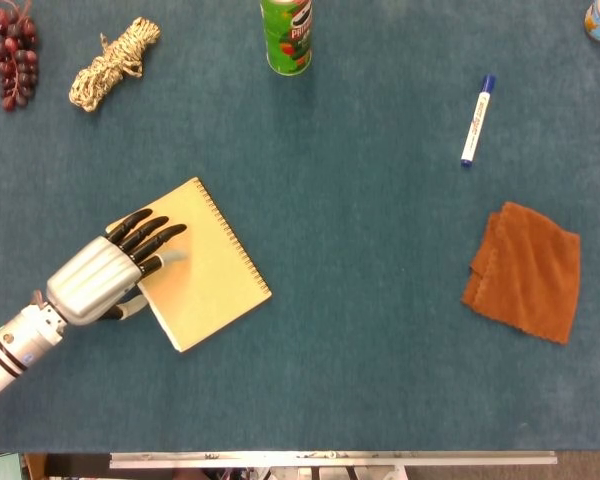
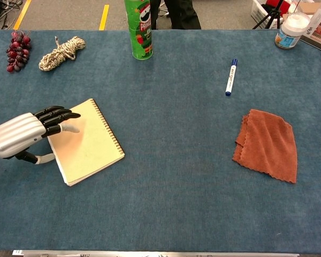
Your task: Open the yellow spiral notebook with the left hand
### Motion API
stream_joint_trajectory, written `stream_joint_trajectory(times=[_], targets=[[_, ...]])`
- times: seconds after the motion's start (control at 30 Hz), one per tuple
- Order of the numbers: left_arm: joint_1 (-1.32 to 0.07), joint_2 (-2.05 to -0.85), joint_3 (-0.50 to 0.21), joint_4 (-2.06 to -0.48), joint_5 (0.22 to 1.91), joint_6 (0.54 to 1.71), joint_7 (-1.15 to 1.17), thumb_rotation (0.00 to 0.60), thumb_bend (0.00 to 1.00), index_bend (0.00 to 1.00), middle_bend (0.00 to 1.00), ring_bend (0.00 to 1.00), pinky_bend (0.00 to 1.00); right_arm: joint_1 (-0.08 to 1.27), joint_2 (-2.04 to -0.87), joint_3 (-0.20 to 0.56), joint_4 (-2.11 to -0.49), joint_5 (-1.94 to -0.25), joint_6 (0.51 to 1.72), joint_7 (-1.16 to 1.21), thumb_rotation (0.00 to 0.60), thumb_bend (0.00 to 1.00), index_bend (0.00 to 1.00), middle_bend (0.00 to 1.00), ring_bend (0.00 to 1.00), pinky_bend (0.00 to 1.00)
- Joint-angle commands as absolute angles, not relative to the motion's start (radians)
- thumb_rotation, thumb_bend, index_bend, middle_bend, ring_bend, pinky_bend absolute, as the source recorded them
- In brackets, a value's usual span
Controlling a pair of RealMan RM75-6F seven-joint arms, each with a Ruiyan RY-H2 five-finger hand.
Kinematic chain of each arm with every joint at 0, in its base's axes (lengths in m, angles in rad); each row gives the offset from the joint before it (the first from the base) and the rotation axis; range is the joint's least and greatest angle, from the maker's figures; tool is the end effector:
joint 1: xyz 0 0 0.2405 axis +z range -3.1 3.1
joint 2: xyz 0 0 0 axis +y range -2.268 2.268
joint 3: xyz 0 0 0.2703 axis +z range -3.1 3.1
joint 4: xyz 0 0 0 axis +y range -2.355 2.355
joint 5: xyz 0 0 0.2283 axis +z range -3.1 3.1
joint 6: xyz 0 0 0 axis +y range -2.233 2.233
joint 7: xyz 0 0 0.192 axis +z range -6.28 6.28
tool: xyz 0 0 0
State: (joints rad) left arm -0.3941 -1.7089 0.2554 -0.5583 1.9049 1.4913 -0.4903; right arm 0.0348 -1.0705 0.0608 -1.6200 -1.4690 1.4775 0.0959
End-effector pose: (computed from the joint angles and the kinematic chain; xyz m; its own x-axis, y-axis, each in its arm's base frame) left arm -0.3280 0.2760 -0.0405 0.5454 0.2297 0.8061 0.6835 -0.6786 -0.2691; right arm -0.3489 -0.2171 0.1676 0.3400 -0.0107 0.9404 -0.9380 0.0685 0.3399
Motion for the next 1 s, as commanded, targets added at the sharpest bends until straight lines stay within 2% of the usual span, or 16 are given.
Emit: stream_joint_trajectory(times=[0.03,0.3,0.5,0.87,1.0], targets=[[-0.404,-1.711,0.252,-0.579,1.900,1.492,-0.495,0.600,0.27,0.23,0.04,0.00,0.00,0.034,-1.072,0.062,-1.617,-1.468,1.479,0.098,0.600,0.33,0.25,0.26,0.21,0.29],[-0.415,-1.724,0.245,-0.610,1.880,1.475,-0.512,0.600,0.27,0.27,0.06,0.00,0.00,0.034,-1.075,0.064,-1.615,-1.464,1.477,0.098,0.600,0.33,0.25,0.26,0.21,0.29],[-0.421,-1.729,0.241,-0.638,1.865,1.472,-0.576,0.600,0.28,0.37,0.08,0.00,0.00,0.033,-1.075,0.067,-1.613,-1.461,1.480,0.097,0.600,0.33,0.25,0.26,0.21,0.29],[-0.446,-1.697,0.241,-0.759,1.844,1.421,-0.600,0.600,0.47,0.56,0.12,0.00,0.00,0.033,-1.080,0.073,-1.612,-1.460,1.486,0.096,0.600,0.33,0.25,0.26,0.21,0.29],[-0.453,-1.675,0.235,-0.828,1.824,1.396,-0.620,0.600,0.49,0.65,0.15,0.00,0.00,0.033,-1.082,0.075,-1.610,-1.460,1.488,0.096,0.600,0.33,0.25,0.26,0.21,0.29]])
